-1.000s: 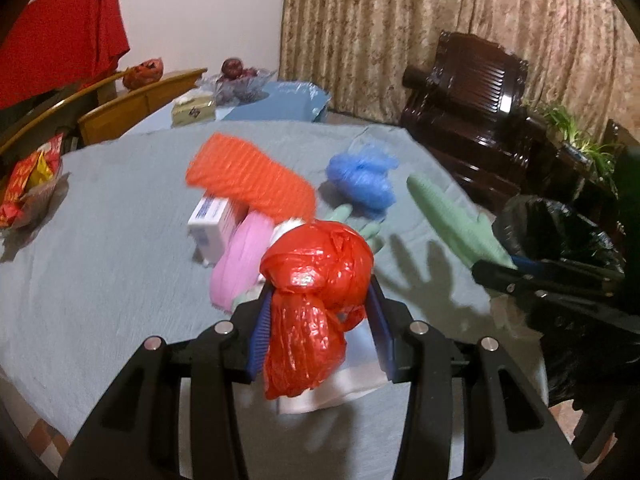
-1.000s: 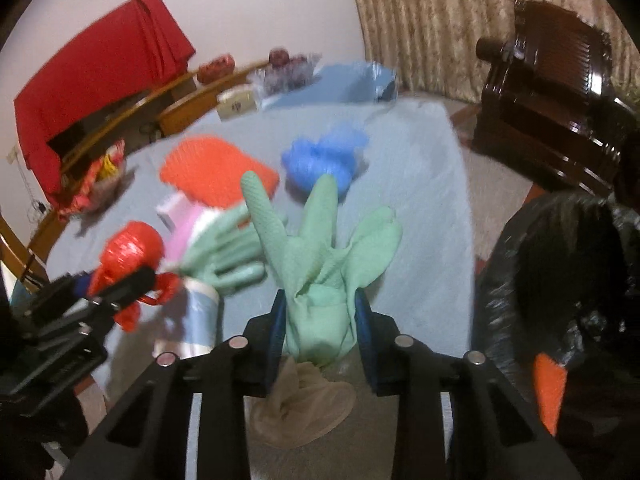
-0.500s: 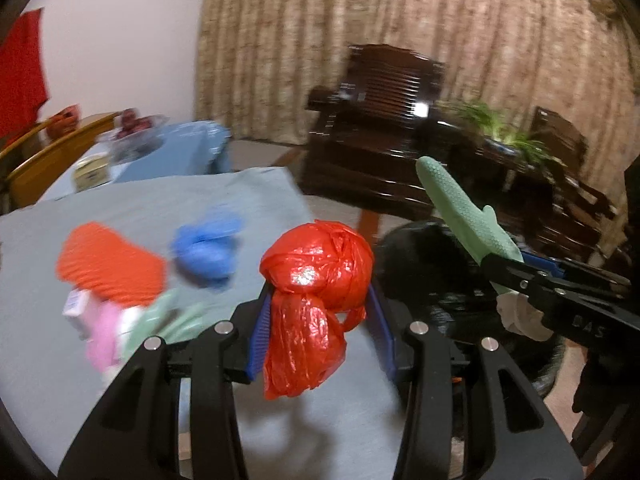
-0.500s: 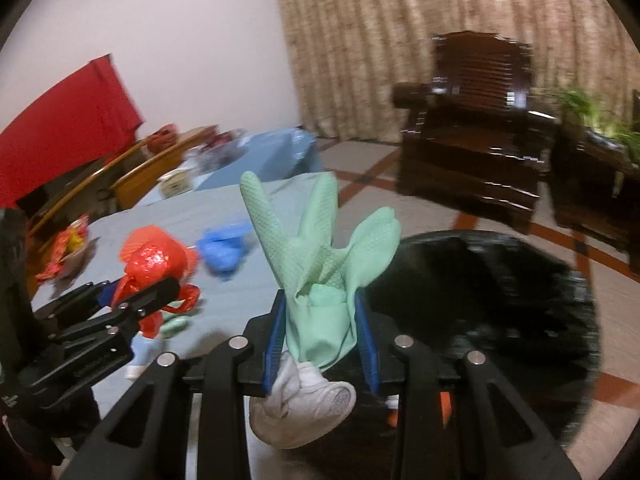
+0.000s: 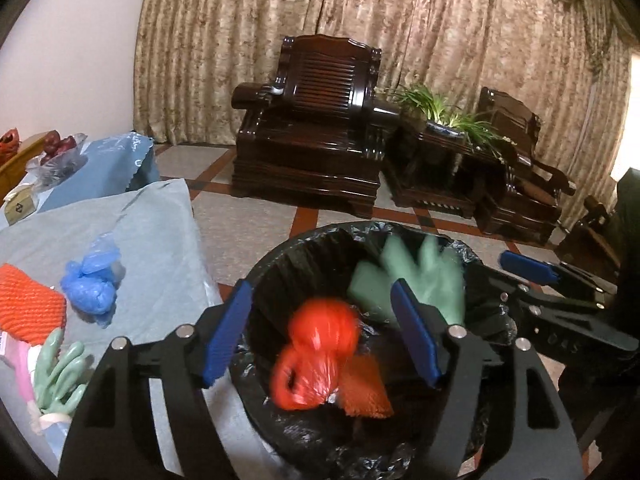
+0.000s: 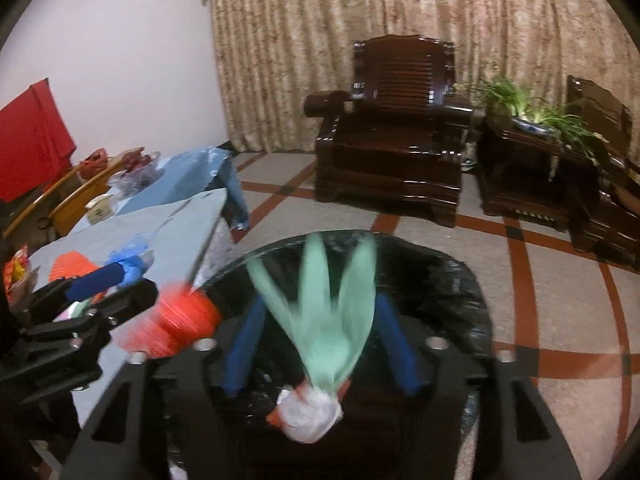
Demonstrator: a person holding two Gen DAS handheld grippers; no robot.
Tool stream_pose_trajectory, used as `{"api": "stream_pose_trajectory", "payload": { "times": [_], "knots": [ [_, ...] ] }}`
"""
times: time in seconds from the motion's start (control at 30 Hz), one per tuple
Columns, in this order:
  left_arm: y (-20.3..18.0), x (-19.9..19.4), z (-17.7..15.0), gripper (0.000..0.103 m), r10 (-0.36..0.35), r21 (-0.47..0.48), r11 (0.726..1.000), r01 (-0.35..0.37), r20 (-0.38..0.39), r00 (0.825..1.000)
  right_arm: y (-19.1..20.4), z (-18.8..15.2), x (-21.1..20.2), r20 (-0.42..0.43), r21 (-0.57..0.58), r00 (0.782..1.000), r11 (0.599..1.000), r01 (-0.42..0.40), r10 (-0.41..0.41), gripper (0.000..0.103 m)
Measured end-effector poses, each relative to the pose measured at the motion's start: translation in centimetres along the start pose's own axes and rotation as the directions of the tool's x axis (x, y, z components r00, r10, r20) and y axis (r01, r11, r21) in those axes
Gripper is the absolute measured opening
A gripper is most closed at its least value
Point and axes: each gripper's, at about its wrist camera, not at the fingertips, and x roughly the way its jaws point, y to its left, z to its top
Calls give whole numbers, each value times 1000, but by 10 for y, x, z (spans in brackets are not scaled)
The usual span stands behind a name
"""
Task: Collect trash
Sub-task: 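Drop the red bag and green glove into the bin with both tools, then grasp the blue-white paper cup with the left tool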
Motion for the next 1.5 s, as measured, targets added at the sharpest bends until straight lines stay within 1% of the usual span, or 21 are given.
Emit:
{"api": "stream_pose_trajectory", "payload": {
  "times": [0.07, 0.1, 0.13, 0.17, 0.37, 0.53, 0.67, 0.87, 1.1, 1.2, 1.23, 1.27, 1.3, 1.4, 1.5],
  "knots": [
    [2, -1, -1, 80, 8, -5, 1000, -8, 3, 1000, -4, -2, -5, 16, -1, 1000, 1000, 9, -9, 88],
    [5, -3, -2, 82, 19, -8, 1000, -19, 2, 1000, -4, -3, -7, 24, -4, 1000, 1000, 14, -14, 91],
    [8, -5, -3, 85, 30, -10, 1000, -30, 2, 1000, -4, -3, -8, 29, -5, 999, 1000, 16, -16, 95],
    [11, -8, -3, 89, 40, -13, 999, -40, 6, 999, -1, -3, -10, 34, -4, 999, 1000, 13, -13, 97],
    [45, -41, -15, 92, 131, -49, 990, -130, 17, 991, 15, -4, -17, 39, 14, 998, 999, -41, 41, 97],
    [79, -76, -29, 92, 226, -87, 971, -223, 25, 974, 51, -6, -15, 34, -20, 993, 994, -111, 112, 97],
    [110, -104, -46, 92, 307, -117, 946, -303, 18, 952, 92, -12, -12, 21, -70, 983, 981, -181, 183, 97],
    [147, -134, -71, 92, 397, -150, 907, -393, -3, 918, 145, -25, -6, -8, -146, 962, 952, -270, 272, 97],
    [174, -151, -100, 91, 439, -193, 877, -440, -52, 897, 193, -51, 7, -63, -210, 938, 914, -347, 341, 97],
    [181, -151, -110, 90, 442, -203, 871, -447, -71, 894, 204, -62, 14, -87, -228, 931, 903, -365, 354, 97],
    [184, -149, -113, 85, 441, -205, 870, -448, -81, 894, 206, -64, 15, -95, -229, 928, 900, -372, 360, 97],
    [186, -146, -116, 82, 436, -208, 871, -446, -94, 895, 207, -65, 17, -101, -230, 926, 897, -378, 365, 97],
    [187, -145, -118, 82, 433, -212, 870, -445, -102, 896, 210, -68, 19, -107, -233, 923, 894, -384, 369, 97],
    [191, -138, -128, 82, 426, -229, 866, -444, -123, 896, 213, -73, 24, -120, -244, 925, 892, -381, 362, 97],
    [195, -127, -136, 76, 418, -233, 865, -445, -156, 895, 212, -77, 30, -132, -245, 927, 895, -373, 351, 97]
  ]
}}
